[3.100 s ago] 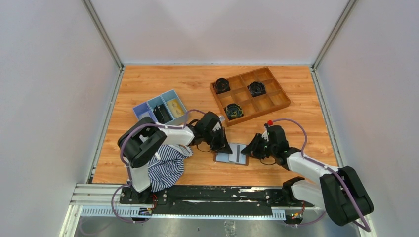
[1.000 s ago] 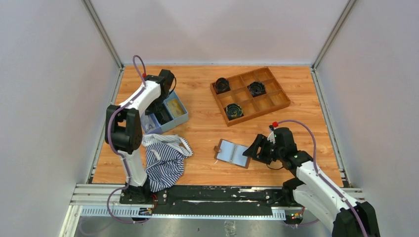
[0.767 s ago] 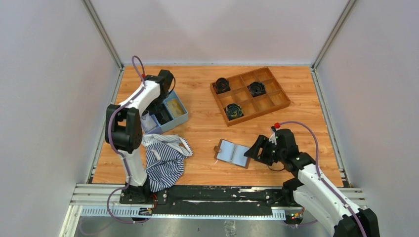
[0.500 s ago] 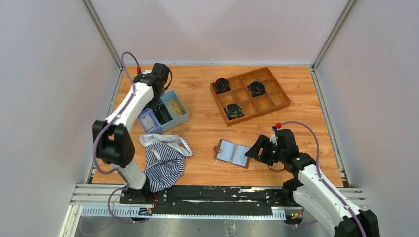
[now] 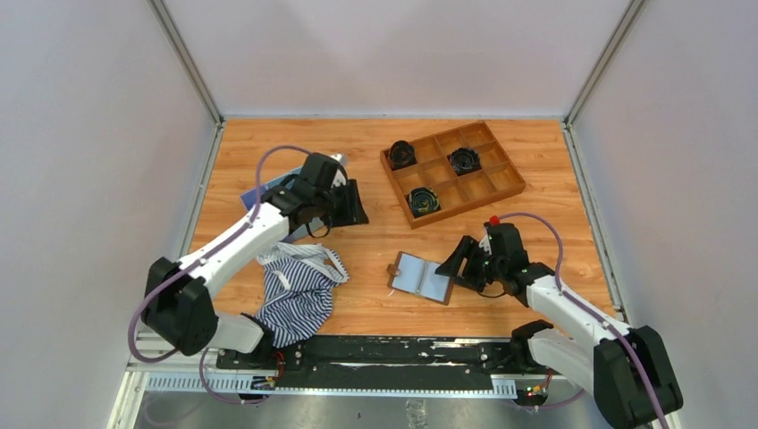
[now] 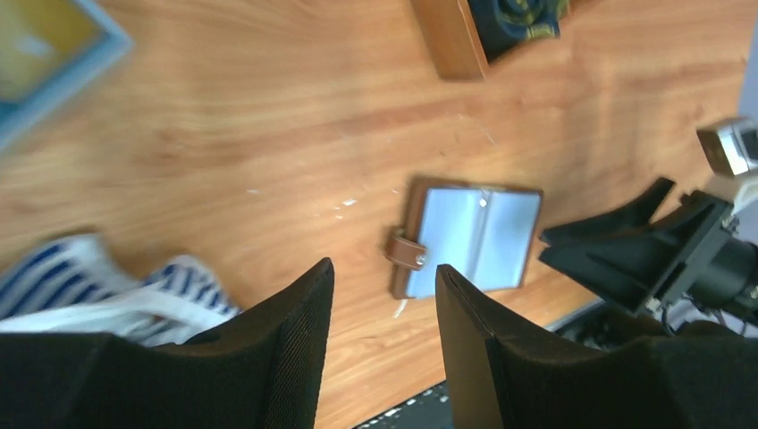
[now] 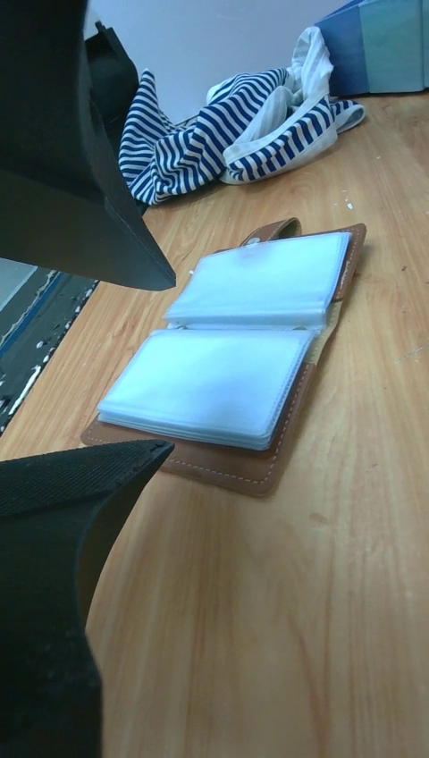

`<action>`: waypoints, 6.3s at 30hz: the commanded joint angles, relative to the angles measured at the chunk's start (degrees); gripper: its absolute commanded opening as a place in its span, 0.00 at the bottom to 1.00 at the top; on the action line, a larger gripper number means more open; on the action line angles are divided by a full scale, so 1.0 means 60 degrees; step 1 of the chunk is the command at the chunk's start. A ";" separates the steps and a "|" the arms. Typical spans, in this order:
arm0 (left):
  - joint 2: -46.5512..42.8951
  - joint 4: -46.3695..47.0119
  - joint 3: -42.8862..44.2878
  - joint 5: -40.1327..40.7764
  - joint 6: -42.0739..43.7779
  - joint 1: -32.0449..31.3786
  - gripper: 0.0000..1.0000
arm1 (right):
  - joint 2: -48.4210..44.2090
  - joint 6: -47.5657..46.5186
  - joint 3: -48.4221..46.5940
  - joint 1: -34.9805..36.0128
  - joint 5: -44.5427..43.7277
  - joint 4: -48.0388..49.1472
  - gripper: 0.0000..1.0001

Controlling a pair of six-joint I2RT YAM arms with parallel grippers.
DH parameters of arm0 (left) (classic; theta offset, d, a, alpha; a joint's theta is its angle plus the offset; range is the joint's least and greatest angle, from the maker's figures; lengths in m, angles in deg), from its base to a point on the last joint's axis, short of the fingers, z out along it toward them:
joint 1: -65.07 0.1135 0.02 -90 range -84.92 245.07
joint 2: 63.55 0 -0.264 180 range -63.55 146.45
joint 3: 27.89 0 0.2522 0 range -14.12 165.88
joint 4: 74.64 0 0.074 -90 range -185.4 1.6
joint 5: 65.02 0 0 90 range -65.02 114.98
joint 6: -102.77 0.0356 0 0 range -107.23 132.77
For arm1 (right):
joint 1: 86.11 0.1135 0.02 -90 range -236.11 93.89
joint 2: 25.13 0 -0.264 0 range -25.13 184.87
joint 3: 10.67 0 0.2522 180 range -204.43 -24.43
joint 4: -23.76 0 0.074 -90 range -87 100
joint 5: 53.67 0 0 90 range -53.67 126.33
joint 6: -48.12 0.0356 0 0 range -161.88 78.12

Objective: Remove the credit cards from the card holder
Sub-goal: Remove the credit card from the card holder.

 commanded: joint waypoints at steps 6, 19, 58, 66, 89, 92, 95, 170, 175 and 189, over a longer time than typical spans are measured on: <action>0.1805 0.3241 -0.1003 -0.2636 -0.1237 -0.0995 0.51 | 0.1186 0.0073 -0.0280 -0.0116 0.0559 0.1053 0.65; 0.3595 0.3584 -0.1572 -0.2405 -0.1098 -0.1376 0.51 | 0.1130 0.0763 -0.0056 -0.0119 0.1456 0.2317 0.64; 0.3471 0.3885 -0.2135 -0.2329 -0.1187 -0.1461 0.48 | 0.2306 0.0902 -0.0889 0.1407 0.0853 0.2685 0.62; 0.1764 0.2664 -0.1555 -0.0627 -0.0678 -0.1623 0.45 | 0.2496 0.1033 -0.0554 0.1217 0.0747 0.2775 0.42; 0.3835 0.3308 -0.1134 -0.2497 -0.0998 -0.2636 0.42 | 0.1196 0.0319 -0.0089 0.0586 -0.0014 0.0704 0.41; 0.3854 0.3589 -0.1164 -0.2689 -0.1142 -0.2636 0.41 | 0.0388 0.0158 0.0003 0.0570 -0.0501 0.0091 0.44; 0.3905 0.3684 -0.1089 -0.2831 -0.1226 -0.2636 0.41 | -0.0122 0.0208 0.0220 0.0531 -0.0872 0.0032 0.45; 0.4114 0.3987 -0.0262 -0.3232 -0.1596 -0.3168 0.44 | 0.0885 0.0021 0.0352 0.0192 -0.0534 0.0486 0.05; 0.4251 0.3921 -0.0010 -0.3301 -0.1611 -0.3345 0.44 | 0.0831 0.0009 0.0323 0.0165 -0.0503 0.0414 0.06; 0.4720 0.3973 0.0703 -0.3719 -0.1494 -0.3895 0.44 | -0.1047 -0.0502 -0.0258 -0.0424 -0.1197 -0.1449 0.35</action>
